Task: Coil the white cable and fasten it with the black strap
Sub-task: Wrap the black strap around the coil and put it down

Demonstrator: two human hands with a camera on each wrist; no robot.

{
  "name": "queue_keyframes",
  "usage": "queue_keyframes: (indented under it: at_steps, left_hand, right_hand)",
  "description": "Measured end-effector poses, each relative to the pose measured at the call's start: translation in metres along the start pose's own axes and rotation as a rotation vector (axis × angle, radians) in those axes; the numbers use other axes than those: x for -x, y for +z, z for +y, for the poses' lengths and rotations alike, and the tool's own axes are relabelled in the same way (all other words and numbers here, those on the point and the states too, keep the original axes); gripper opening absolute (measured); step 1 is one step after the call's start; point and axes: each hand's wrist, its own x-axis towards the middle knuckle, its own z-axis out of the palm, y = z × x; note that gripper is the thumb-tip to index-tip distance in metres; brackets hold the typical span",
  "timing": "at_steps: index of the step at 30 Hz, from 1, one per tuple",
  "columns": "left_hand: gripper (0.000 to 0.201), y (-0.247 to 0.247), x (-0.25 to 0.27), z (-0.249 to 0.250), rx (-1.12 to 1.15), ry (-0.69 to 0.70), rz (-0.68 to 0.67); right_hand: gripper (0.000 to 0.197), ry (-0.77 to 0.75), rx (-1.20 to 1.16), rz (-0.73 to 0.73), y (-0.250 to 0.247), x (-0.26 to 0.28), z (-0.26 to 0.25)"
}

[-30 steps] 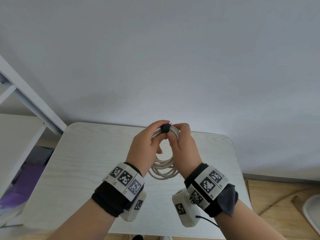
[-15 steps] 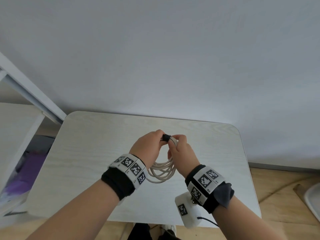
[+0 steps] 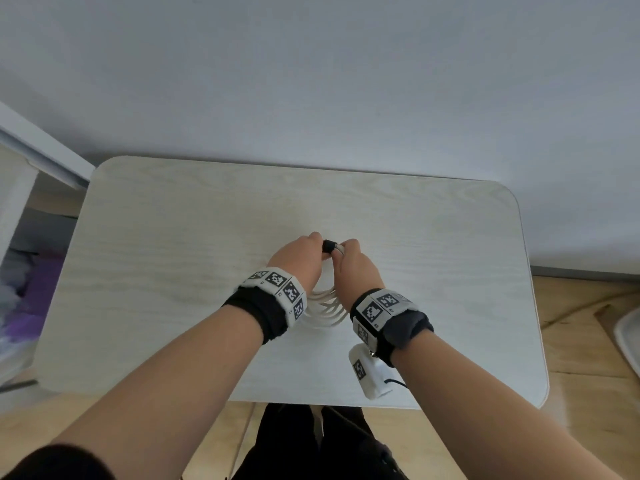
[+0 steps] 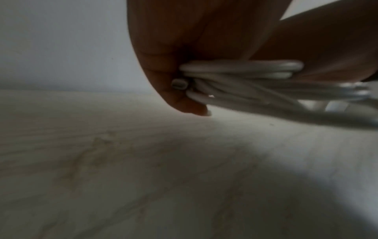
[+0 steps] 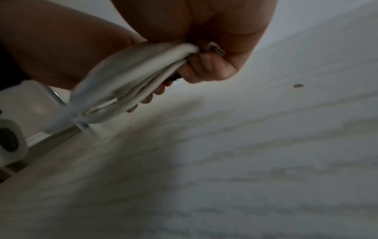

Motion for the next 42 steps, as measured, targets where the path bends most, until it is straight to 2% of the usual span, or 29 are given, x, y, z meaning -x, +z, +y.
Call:
queue_keyframes:
  at_steps: [3,8,13,16,24,30,35,42]
  left_hand:
    - [0.024,0.011,-0.004,-0.005,-0.062,0.024,0.004]
    - [0.02,0.027,-0.008,-0.011,-0.272,0.091,0.133]
    - [0.011,0.038,-0.005,-0.018,-0.212,0.103,0.269]
    - [0.011,0.043,-0.008,-0.018,-0.194,0.099,0.288]
    - [0.038,0.052,-0.012,-0.019,-0.217,0.156,0.377]
    - [0.033,0.051,-0.01,-0.02,-0.318,0.133,0.43]
    - [0.03,0.047,-0.004,-0.019,-0.243,0.102,0.404]
    - [0.05,0.032,0.002,-0.014,-0.129,0.032,0.291]
  right_hand:
    - [0.017,0.003,0.004,0.004,0.011,-0.004,0.008]
    - [0.02,-0.032,0.078,0.085,0.026,-0.007,0.016]
    - [0.023,0.026,0.113,0.17,0.041,-0.008,0.018]
    - [0.024,0.042,0.135,0.218,0.043,-0.011,0.019]
    - [0.036,-0.02,0.097,0.302,0.05,-0.014,0.024]
    - [0.032,-0.067,0.154,0.321,0.049,-0.015,0.027]
    - [0.034,-0.066,0.18,0.276,0.042,-0.012,0.027]
    - [0.044,-0.087,0.185,0.244,0.032,-0.007,0.027]
